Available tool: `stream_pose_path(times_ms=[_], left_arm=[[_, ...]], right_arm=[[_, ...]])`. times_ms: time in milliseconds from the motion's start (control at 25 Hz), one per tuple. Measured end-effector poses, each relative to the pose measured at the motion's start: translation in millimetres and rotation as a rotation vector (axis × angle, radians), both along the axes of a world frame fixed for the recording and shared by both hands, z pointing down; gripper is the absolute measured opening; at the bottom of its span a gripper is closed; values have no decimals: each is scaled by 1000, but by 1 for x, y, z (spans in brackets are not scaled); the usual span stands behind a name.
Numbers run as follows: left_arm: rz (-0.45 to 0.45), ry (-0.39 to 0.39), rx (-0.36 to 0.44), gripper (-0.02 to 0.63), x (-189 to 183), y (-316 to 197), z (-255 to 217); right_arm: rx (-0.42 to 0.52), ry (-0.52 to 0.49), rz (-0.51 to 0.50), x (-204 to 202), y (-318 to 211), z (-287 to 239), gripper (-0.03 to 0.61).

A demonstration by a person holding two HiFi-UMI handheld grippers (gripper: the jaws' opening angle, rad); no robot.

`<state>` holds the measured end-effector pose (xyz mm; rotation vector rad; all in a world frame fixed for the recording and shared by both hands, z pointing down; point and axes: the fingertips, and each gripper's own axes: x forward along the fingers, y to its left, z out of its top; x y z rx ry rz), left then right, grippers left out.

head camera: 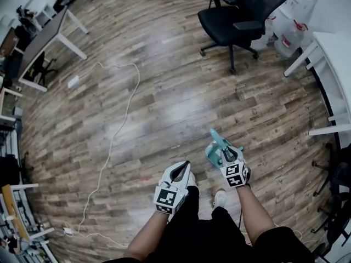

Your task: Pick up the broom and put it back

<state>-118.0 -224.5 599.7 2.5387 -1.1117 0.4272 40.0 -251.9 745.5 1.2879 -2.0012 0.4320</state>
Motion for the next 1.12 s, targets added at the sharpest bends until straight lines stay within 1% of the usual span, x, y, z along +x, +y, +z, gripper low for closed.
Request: stream_pose_path(times_ms=[280,520,640,720,840,1120], left_arm=[[4,-27,-18,18,4,11,5],[-5,-17,-37,18,13,19,3],[-3,-8,-22,17,19,24,6],[1,18,-17,17,26,27,-3],[13,49,19,17,34,34,-13],[7,49,27,17,50,51,-14]], right_arm=[[-5,-11,-17,-2,12,0,98],[1,-13,-7,2,28,-3,98],[2,-22,0,6,39,-4,98],[5,-32,-3,8,46,-5,98],[7,-43,-9,12,59,-6,98],[14,-50,-17,27,87,-8,98]])
